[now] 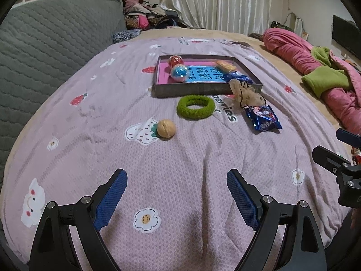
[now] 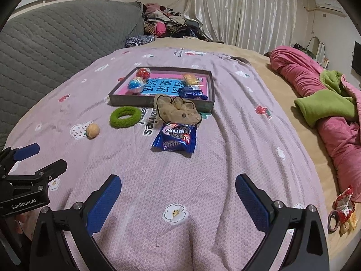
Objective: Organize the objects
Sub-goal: 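Withdraw both tools from the tray toward the remaining snacks, then grasp the walnut with the left tool while the right tool grasps the Oreo-style biscuit pack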
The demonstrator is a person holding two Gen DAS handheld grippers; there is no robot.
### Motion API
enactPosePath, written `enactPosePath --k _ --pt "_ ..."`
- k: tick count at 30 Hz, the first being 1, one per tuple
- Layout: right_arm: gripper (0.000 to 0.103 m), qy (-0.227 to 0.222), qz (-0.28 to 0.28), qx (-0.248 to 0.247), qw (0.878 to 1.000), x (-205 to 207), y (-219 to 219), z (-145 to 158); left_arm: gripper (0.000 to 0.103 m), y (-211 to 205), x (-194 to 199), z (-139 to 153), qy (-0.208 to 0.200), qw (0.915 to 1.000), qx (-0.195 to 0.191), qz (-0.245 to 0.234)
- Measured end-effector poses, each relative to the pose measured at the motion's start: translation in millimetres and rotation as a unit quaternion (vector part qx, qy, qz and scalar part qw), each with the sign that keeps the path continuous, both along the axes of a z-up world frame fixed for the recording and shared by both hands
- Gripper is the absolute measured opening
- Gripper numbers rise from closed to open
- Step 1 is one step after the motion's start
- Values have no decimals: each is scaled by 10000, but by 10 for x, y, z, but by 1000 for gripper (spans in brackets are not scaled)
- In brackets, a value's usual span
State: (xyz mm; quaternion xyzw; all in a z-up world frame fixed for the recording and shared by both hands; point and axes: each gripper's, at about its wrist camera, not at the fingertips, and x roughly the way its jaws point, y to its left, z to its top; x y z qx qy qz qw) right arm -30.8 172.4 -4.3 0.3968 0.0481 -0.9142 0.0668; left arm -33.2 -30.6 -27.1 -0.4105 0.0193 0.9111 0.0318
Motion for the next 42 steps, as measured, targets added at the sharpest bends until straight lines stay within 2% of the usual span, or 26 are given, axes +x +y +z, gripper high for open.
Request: enactPosePath --k 20,32,42 --pt "102 -205 -103 -153 9996 -194 10 -255 91 -63 -163 -199 -22 9999 148 74" --pt "102 -290 -180 -216 9992 -500 -5 -378 91 -82 -476 -249 44 9999 122 -6" --pt "102 -382 -257 -215 9987 -789 -71 -503 91 -113 -783 -381 -159 9995 250 -48"
